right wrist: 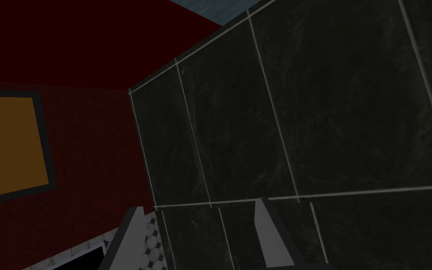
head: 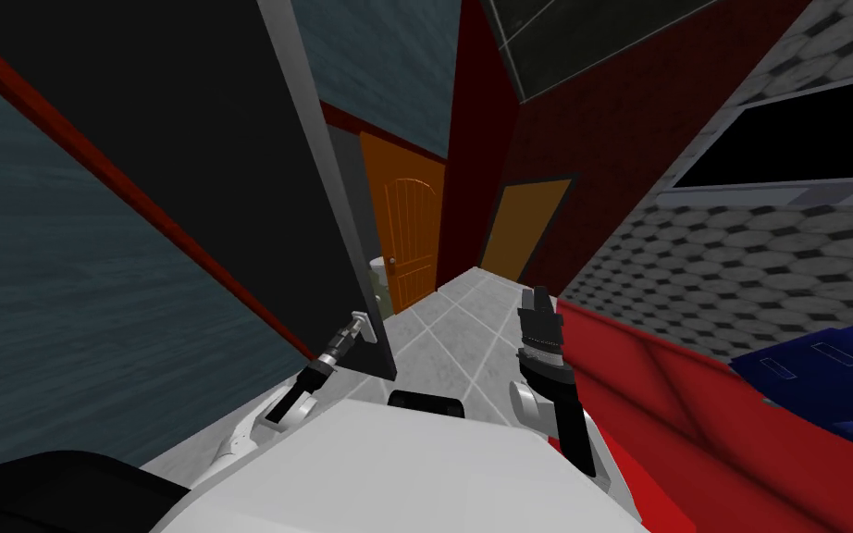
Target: Pull the door open
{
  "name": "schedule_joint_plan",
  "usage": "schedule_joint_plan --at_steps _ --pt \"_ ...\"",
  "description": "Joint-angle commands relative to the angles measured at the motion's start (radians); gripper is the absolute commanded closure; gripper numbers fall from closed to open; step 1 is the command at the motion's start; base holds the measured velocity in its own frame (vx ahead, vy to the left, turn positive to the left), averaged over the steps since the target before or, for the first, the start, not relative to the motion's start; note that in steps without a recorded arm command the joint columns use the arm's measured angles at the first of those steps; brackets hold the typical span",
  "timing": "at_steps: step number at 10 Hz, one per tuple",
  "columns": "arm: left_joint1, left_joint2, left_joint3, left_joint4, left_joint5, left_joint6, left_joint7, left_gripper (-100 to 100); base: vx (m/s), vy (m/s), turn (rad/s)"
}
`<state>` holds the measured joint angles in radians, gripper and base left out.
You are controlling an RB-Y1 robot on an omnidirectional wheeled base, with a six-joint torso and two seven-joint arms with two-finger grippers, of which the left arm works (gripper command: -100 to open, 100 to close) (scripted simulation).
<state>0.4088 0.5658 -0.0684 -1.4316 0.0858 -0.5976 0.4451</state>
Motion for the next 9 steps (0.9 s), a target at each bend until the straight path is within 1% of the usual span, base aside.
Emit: schedule_joint_plan --at_steps 1,2,4,5,9 --pt "0.0 0.0 0.0 0.0 0.0 0.0 0.0 100 -0.07 0.02 -0.014" --pt "0.009 0.013 -0.007 0.007 -0.001 -0.021 0.01 100 -0.122 0.031 -0.087" --pt "0.018 0.033 -0.012 0.016 -0.002 -0.049 0.023 100 -0.184 0.078 -0.145" --pt "0.02 0.038 -0.014 0.019 -0.003 -0.058 0.027 100 -0.17 0.102 -0.089" --pt "0.04 0.082 -0.027 0.038 -0.004 -0.124 0.058 100 -0.197 0.075 -0.117"
